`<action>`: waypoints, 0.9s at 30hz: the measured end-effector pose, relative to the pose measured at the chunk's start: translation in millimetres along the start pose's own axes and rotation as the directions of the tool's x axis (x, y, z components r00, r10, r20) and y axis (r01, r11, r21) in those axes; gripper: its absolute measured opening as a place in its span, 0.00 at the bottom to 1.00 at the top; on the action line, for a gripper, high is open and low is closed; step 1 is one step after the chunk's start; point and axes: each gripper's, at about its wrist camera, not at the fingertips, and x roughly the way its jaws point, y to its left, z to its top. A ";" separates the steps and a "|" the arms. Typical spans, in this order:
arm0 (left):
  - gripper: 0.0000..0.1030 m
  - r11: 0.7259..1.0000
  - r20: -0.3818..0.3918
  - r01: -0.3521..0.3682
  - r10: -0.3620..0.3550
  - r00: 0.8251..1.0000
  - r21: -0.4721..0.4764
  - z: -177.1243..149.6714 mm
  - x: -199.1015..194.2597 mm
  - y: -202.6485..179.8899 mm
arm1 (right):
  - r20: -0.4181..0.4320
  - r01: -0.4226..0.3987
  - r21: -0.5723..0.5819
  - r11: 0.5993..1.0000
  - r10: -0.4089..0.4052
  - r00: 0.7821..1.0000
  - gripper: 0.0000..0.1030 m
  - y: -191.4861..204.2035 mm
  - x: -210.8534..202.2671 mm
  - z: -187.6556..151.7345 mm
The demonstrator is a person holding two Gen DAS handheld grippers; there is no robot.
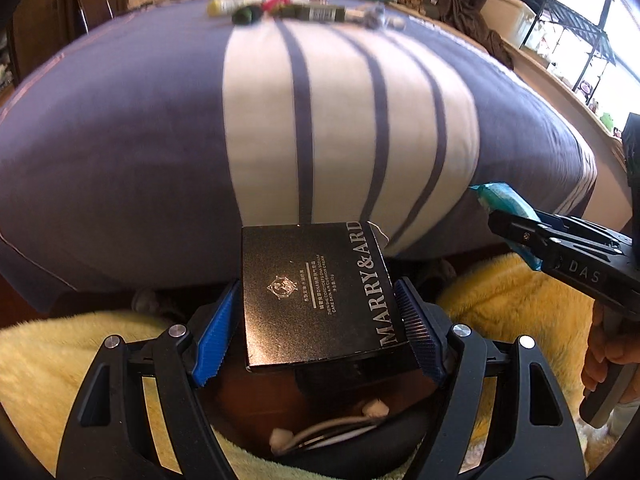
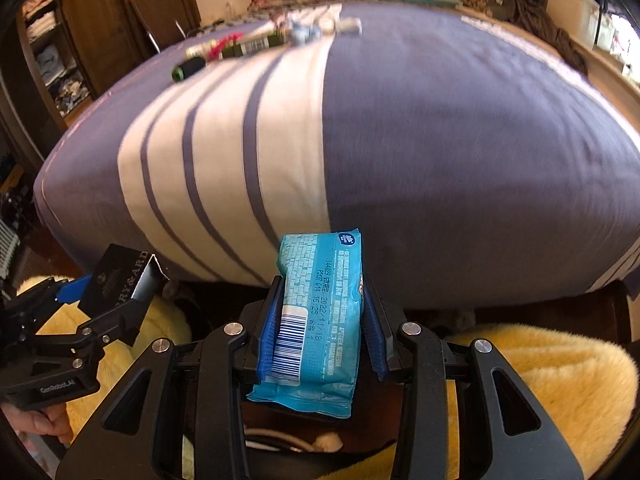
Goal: Collect trash
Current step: 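Carry the notebook and wipes pack off the bed down over the black bin, then open both tools to drop the notebook and wipes pack into the bin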
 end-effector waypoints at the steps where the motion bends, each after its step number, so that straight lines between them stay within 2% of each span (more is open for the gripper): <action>1: 0.71 1.000 -0.016 0.011 -0.011 1.000 -0.003 -3.6 5.3 1.5 | -0.013 -0.003 0.000 1.000 0.003 1.000 0.37 0.0 4.9 -3.2; 6: 0.71 0.999 -0.097 0.046 -0.047 0.994 -0.012 -15.0 34.5 4.1 | -0.096 -0.037 0.009 0.999 0.038 0.995 0.37 4.4 34.0 -16.6; 10: 0.71 0.999 -0.165 0.049 -0.046 0.985 0.012 -22.2 60.7 -1.2 | -0.153 -0.070 0.027 0.997 0.073 0.985 0.37 7.0 54.6 -24.2; 15: 0.71 0.998 -0.224 0.041 -0.029 0.974 0.049 -29.6 86.5 -8.6 | -0.198 -0.068 0.039 0.997 0.074 0.977 0.37 7.3 76.9 -27.3; 21: 0.71 0.997 -0.277 0.060 -0.044 0.960 0.051 -32.1 104.5 -11.0 | -0.238 -0.087 0.064 0.994 0.100 0.966 0.39 9.0 97.0 -26.9; 24: 0.72 0.997 -0.290 0.064 -0.050 0.956 0.041 -28.9 109.5 -6.6 | -0.242 -0.095 0.075 0.993 0.111 0.964 0.42 5.5 98.9 -24.1; 27: 0.76 0.997 -0.301 0.067 -0.054 0.952 0.034 -28.5 113.0 -4.9 | -0.239 -0.090 0.082 0.993 0.108 0.965 0.53 5.9 99.4 -22.7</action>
